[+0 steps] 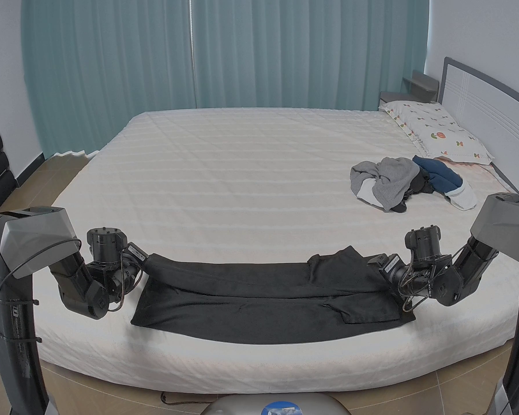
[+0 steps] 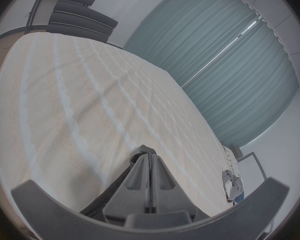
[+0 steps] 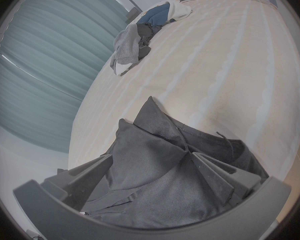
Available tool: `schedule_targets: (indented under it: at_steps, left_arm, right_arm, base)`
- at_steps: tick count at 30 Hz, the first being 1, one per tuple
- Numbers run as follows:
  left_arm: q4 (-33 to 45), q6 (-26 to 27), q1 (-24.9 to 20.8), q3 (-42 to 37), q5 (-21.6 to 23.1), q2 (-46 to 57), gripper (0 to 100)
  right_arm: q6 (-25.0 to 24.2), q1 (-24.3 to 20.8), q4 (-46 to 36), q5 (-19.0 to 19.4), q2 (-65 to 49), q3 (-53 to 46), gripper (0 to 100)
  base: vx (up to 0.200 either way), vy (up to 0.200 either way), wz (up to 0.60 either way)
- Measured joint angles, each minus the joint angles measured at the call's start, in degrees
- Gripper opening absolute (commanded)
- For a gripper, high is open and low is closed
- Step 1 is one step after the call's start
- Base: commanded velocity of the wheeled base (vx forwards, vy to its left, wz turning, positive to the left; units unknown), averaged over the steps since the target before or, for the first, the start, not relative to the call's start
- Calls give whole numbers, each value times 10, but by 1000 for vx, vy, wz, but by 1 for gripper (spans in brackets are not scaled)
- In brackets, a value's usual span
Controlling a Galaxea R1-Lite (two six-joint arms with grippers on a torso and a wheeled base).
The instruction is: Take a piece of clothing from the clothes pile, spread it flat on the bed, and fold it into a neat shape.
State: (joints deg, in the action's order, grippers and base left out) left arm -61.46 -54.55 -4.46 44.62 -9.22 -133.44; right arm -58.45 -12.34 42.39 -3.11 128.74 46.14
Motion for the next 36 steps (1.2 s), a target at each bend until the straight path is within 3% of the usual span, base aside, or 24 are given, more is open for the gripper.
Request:
schedule_targets:
  at_steps: [3, 4, 21, 28, 36]
  left_arm:
    - [0, 0, 0, -1, 0, 0, 0]
    - [0, 0, 0, -2, 0, 0, 0]
    - [-2, 5, 3, 2, 3, 0, 0]
    - [2, 24, 3, 45, 8, -3, 0]
    - [-10, 28, 1, 108, 5, -10, 0]
  right_arm:
    - [0, 0, -2, 0, 8, 12, 100]
    - [0, 0, -3, 0, 12, 16, 0]
    - [7, 9, -21, -1, 26, 45, 0]
    - [3, 18, -17, -1, 15, 101, 0]
    - [2, 17, 79, -36, 14, 153, 0]
  base:
    - [0, 0, 0]
    - [0, 0, 0]
    - [0, 0, 0]
    - [0, 0, 0]
    - [0, 0, 0]
